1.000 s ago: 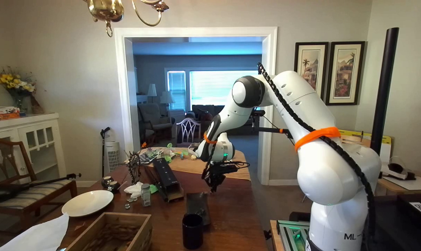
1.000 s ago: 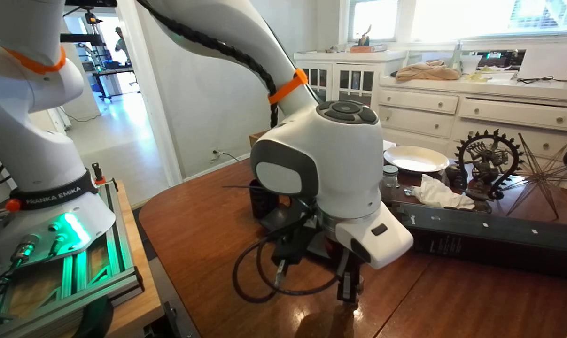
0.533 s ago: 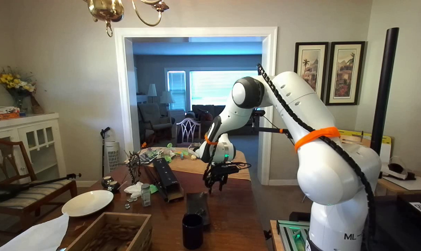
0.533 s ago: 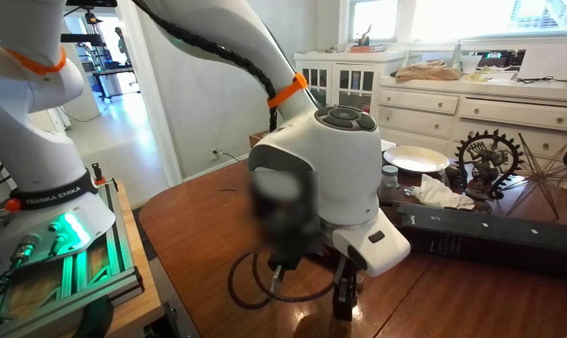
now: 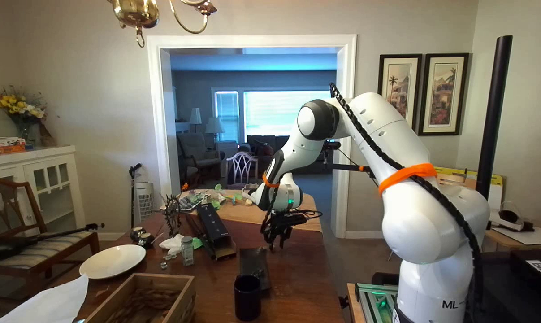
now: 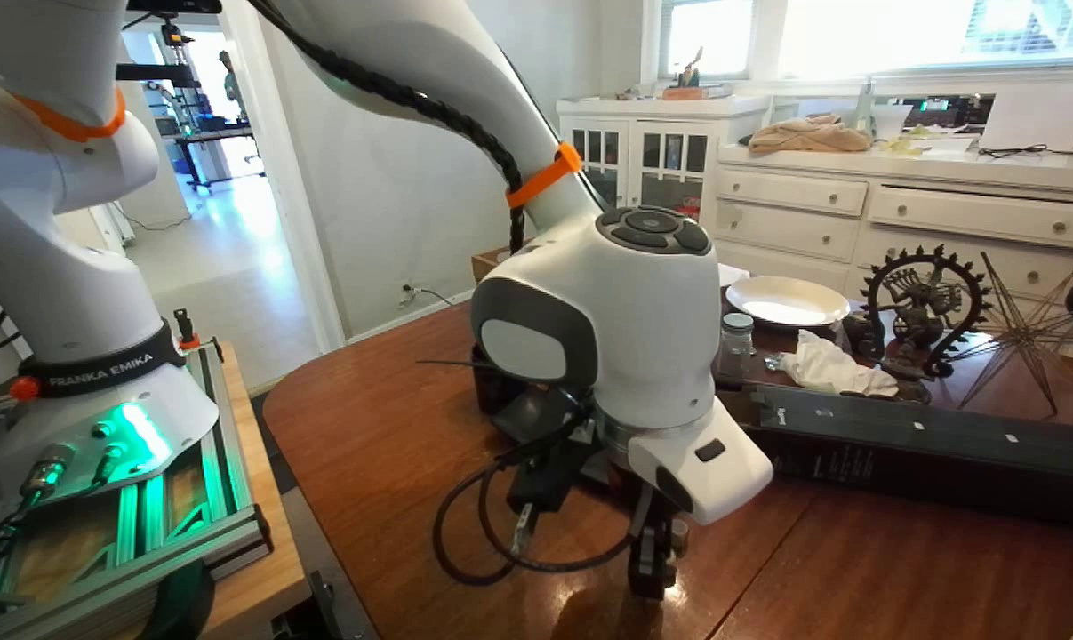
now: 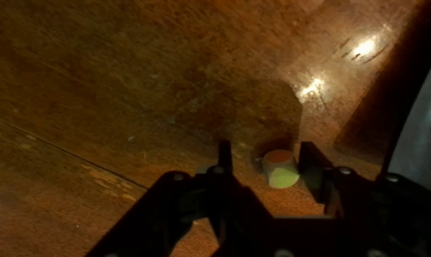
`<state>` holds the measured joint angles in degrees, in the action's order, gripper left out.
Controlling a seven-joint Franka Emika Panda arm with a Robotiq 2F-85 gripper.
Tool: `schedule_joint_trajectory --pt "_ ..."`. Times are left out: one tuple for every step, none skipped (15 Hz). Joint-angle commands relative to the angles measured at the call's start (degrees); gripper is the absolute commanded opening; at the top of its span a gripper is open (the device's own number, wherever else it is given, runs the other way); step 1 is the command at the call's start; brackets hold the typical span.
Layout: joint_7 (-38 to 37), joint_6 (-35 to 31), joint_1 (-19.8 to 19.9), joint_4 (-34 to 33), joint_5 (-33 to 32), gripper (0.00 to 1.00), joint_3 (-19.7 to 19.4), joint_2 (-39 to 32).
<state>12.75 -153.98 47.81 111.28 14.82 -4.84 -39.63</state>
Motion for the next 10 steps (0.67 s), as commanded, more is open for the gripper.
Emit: schedule_joint_trajectory --pt "-0.1 -0.2 -0.4 -0.2 -0.5 0.25 -0.2 -0.7" --pt "-0.1 -0.3 -0.5 -0.2 -0.5 0.44 -0.2 -0.7" --pt "-0.1 -0.3 -0.6 -0.2 -0.5 0.59 -0.2 -0.8" --pt "-0.2 -0.2 -0.7 -0.2 -0.5 0.6 -0.2 -0.8" --pt "-0.2 -0.2 -0.7 -0.3 -0.5 0.65 -0.2 -0.9" --pt "-0.2 -0.2 -0.8 -0.4 -0.5 0.73 -0.2 -0.9" --pt "-0.3 -0.2 -0.9 -0.4 -0.5 0.8 -0.3 -1.0" --pt "-0.5 -0.2 -1.0 -0.6 -0.5 0.89 -0.3 -1.1" --pt "-0.6 -0.1 -1.1 -0.8 -0.4 0.95 -0.3 -1.2" --pt "-0.7 0.1 -1.0 -1.1 -0.3 1.0 -0.2 -1.3"
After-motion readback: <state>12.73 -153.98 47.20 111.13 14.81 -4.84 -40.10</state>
